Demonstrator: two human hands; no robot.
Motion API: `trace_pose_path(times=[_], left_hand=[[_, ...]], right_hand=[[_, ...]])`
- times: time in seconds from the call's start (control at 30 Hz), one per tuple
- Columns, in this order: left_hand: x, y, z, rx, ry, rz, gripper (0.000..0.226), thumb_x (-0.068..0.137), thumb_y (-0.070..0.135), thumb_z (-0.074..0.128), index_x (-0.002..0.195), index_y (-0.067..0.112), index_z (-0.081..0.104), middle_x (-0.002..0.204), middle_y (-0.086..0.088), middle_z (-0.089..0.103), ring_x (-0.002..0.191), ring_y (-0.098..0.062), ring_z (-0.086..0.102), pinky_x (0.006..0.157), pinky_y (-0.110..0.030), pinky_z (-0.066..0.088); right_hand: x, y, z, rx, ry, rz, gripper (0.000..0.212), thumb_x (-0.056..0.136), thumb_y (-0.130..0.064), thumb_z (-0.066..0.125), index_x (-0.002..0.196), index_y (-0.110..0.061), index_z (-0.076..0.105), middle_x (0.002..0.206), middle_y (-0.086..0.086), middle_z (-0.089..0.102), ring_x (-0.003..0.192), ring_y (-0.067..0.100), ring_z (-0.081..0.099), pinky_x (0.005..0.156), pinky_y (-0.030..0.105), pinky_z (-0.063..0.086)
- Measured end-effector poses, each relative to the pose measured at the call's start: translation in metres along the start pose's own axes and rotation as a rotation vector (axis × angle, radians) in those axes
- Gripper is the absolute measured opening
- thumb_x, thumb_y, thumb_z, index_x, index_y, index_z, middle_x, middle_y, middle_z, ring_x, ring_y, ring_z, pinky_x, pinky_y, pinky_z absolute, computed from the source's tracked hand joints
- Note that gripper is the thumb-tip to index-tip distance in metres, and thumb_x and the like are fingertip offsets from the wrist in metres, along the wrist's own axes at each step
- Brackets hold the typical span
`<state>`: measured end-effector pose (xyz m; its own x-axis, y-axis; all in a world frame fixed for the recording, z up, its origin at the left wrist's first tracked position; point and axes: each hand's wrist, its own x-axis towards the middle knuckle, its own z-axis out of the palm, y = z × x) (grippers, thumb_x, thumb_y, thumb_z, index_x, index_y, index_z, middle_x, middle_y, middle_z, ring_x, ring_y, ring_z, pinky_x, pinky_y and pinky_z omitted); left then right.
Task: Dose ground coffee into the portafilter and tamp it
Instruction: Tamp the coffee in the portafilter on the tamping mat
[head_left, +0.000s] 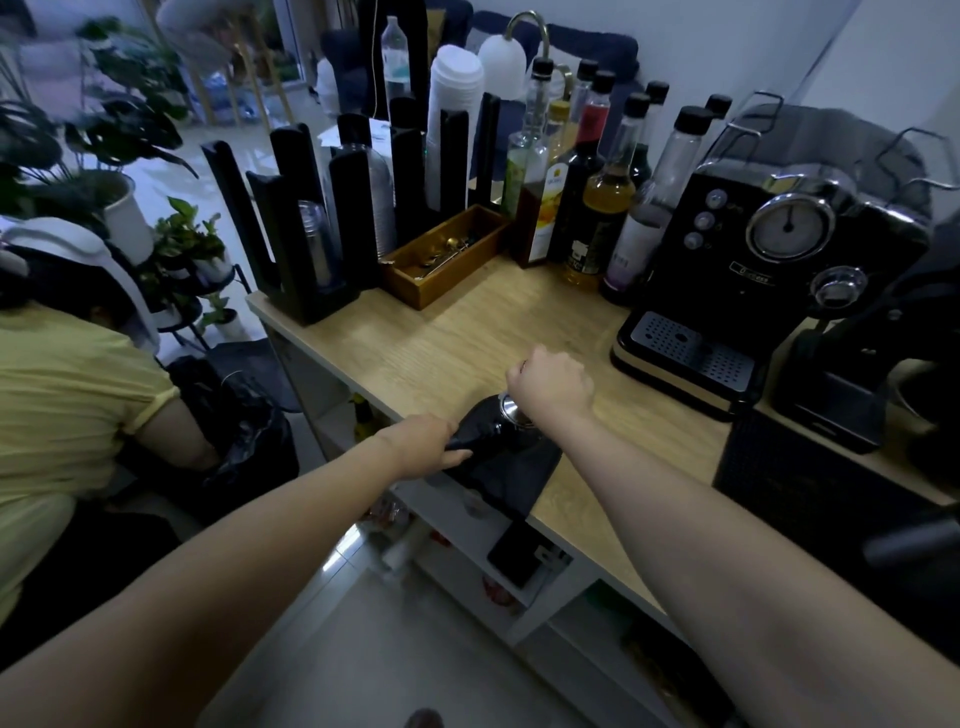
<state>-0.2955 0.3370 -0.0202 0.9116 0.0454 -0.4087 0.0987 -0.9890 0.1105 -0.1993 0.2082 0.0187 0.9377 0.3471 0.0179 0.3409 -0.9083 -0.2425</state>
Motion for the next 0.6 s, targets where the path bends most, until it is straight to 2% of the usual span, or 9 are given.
trace_pose_path(times=[0.13, 0.23, 0.3, 0.4, 0.47, 0.6], left_hand=[[-0.002, 0.001, -0.001, -0.004, -0.007, -0.001, 0.051, 0.096, 0.045, 0.039, 0.12, 0.001, 0.049, 0.107, -0.019, 0.065, 0.098, -0.032, 0.061, 0.079, -0.035, 0.046], [-0.002, 0.002, -0.002, 0.0, -0.011, -0.004, 0.051, 0.096, 0.045, 0.038, 0.12, 0.001, 0.049, 0.107, -0.019, 0.065, 0.098, -0.032, 0.061, 0.077, -0.034, 0.045], [-0.003, 0.003, -0.003, 0.007, -0.021, -0.011, 0.051, 0.096, 0.045, 0.038, 0.122, 0.001, 0.047, 0.108, -0.019, 0.065, 0.099, -0.031, 0.061, 0.073, -0.031, 0.043], [-0.004, 0.004, -0.004, -0.009, -0.029, -0.016, 0.05, 0.096, 0.044, 0.038, 0.122, 0.002, 0.048, 0.108, -0.018, 0.064, 0.099, -0.03, 0.061, 0.072, -0.03, 0.042], [-0.006, 0.006, -0.005, -0.004, -0.026, -0.012, 0.049, 0.097, 0.043, 0.039, 0.122, 0.002, 0.048, 0.109, -0.018, 0.064, 0.1, -0.03, 0.061, 0.075, -0.032, 0.045], [-0.007, 0.007, -0.006, 0.023, -0.036, -0.01, 0.047, 0.097, 0.041, 0.038, 0.124, 0.002, 0.047, 0.113, -0.018, 0.063, 0.103, -0.031, 0.06, 0.078, -0.033, 0.046]], right_hand=[[0.004, 0.012, -0.012, -0.047, -0.134, -0.235, 0.017, 0.088, -0.027, 0.039, 0.087, -0.013, 0.049, 0.084, 0.016, 0.06, 0.082, 0.034, 0.057, 0.065, 0.034, 0.041], [0.005, 0.018, -0.016, -0.071, -0.181, -0.297, 0.011, 0.087, -0.025, 0.04, 0.08, -0.016, 0.041, 0.075, 0.011, 0.052, 0.075, 0.032, 0.053, 0.062, 0.035, 0.041], [0.002, 0.014, -0.014, -0.054, -0.144, -0.242, 0.012, 0.087, -0.027, 0.04, 0.085, -0.016, 0.047, 0.082, 0.013, 0.056, 0.081, 0.033, 0.055, 0.065, 0.035, 0.041], [-0.002, 0.0, -0.01, 0.005, -0.079, -0.061, 0.028, 0.089, -0.026, 0.04, 0.104, -0.01, 0.057, 0.099, 0.015, 0.061, 0.094, 0.034, 0.056, 0.069, 0.034, 0.039], [-0.007, -0.004, -0.009, 0.053, -0.045, 0.038, 0.03, 0.09, -0.024, 0.04, 0.108, -0.007, 0.057, 0.104, 0.015, 0.062, 0.097, 0.033, 0.057, 0.071, 0.034, 0.04], [-0.01, -0.004, -0.009, 0.072, -0.062, 0.079, 0.032, 0.09, -0.025, 0.039, 0.111, -0.008, 0.055, 0.108, 0.015, 0.062, 0.101, 0.033, 0.057, 0.077, 0.036, 0.042]])
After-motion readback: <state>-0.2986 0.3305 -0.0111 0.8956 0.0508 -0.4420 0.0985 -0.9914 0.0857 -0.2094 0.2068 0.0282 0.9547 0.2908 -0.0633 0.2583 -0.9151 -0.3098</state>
